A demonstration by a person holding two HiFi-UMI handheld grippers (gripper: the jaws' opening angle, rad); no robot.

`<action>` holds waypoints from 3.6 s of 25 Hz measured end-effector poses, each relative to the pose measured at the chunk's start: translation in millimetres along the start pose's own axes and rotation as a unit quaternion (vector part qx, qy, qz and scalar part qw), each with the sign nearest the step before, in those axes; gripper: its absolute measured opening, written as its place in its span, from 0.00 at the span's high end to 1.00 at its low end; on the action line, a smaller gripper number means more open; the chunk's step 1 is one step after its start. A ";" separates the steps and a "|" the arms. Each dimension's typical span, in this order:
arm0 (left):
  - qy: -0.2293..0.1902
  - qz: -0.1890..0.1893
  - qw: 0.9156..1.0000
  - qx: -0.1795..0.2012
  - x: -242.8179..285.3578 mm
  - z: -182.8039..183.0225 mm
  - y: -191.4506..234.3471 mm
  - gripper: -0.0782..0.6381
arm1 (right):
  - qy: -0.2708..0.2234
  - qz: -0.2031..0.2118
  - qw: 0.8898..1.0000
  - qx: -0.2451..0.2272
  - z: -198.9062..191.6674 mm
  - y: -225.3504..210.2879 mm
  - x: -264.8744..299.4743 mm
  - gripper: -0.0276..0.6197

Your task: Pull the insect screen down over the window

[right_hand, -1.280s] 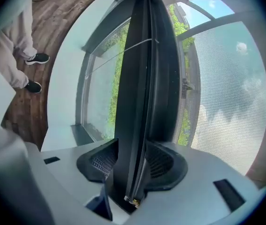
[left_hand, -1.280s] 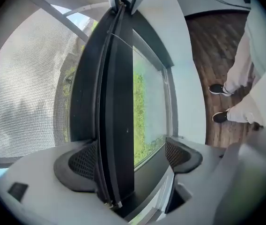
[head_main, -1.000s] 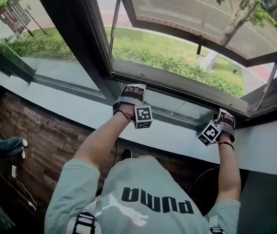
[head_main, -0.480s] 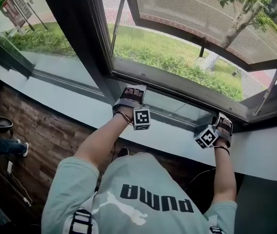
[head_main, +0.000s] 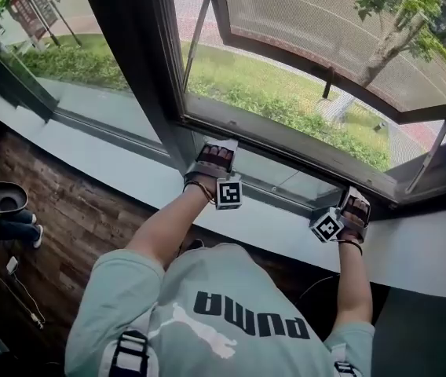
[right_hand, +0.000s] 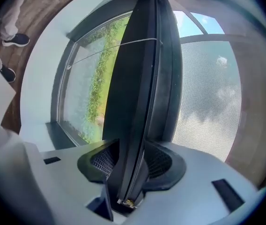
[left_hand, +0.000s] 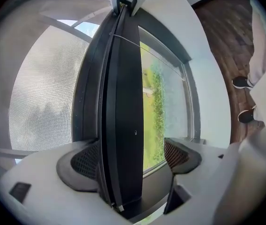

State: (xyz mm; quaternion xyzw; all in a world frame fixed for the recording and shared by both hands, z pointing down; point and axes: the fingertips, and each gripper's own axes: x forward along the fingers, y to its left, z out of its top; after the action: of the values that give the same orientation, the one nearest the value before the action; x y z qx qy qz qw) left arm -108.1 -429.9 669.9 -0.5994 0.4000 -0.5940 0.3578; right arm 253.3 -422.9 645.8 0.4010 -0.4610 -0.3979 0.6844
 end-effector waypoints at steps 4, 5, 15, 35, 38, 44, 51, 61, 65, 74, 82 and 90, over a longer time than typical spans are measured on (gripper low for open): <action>-0.012 0.026 0.999 -0.020 1.2 6.2 2.4 0.29 | 0.002 -0.013 1.000 -0.017 -2.8 -2.8 1.1 0.70; -0.022 0.008 0.999 -0.040 0.8 9.8 -4.9 0.29 | 0.003 -0.011 1.000 -0.016 -2.2 -2.7 0.6 0.70; 0.020 0.074 0.996 0.049 5.0 -20.1 14.1 0.29 | 0.003 -0.002 1.000 -0.017 -3.9 -3.9 3.9 0.70; 0.022 0.082 0.996 0.010 8.7 -20.9 1.5 0.38 | -0.011 -0.081 0.994 0.071 3.5 -3.0 4.9 0.72; 0.027 0.082 0.996 0.002 7.6 -16.5 3.1 0.38 | -0.041 -0.073 0.996 0.013 -2.4 -5.6 3.1 0.77; 0.008 0.090 0.995 0.031 10.9 -11.9 13.2 0.41 | -0.029 -0.013 0.999 -0.027 -7.7 -5.8 3.7 0.78; 0.005 0.066 0.997 0.032 18.2 -23.4 -9.0 0.36 | -0.006 -0.090 0.991 0.095 1.0 -5.6 8.0 0.78; 0.003 0.072 0.997 0.008 13.3 -14.5 8.7 0.36 | -0.016 -0.076 0.991 0.109 1.6 -19.8 11.4 0.77; 0.008 0.071 0.997 0.016 14.1 -14.2 0.9 0.36 | -0.006 -0.098 0.986 0.132 0.4 -11.9 10.4 0.77; 0.007 0.048 0.999 0.002 9.2 -10.4 0.0 0.36 | -0.009 -0.076 0.990 0.122 -2.6 -14.3 8.1 0.76; 0.008 0.065 0.998 -0.007 1.9 -6.5 24.1 0.37 | -0.012 -0.037 0.993 0.108 -7.0 -28.0 3.0 0.66; 0.000 0.020 1.000 -0.002 -2.3 -9.7 -1.6 0.44 | -0.020 0.003 0.992 0.128 0.6 -0.2 -3.6 0.76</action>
State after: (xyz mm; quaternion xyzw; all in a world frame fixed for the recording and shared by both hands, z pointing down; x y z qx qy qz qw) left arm -117.7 -426.7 670.7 -0.5921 0.4130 -0.5858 0.3683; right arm 251.7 -419.8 644.6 0.4759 -0.5230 -0.3419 0.6190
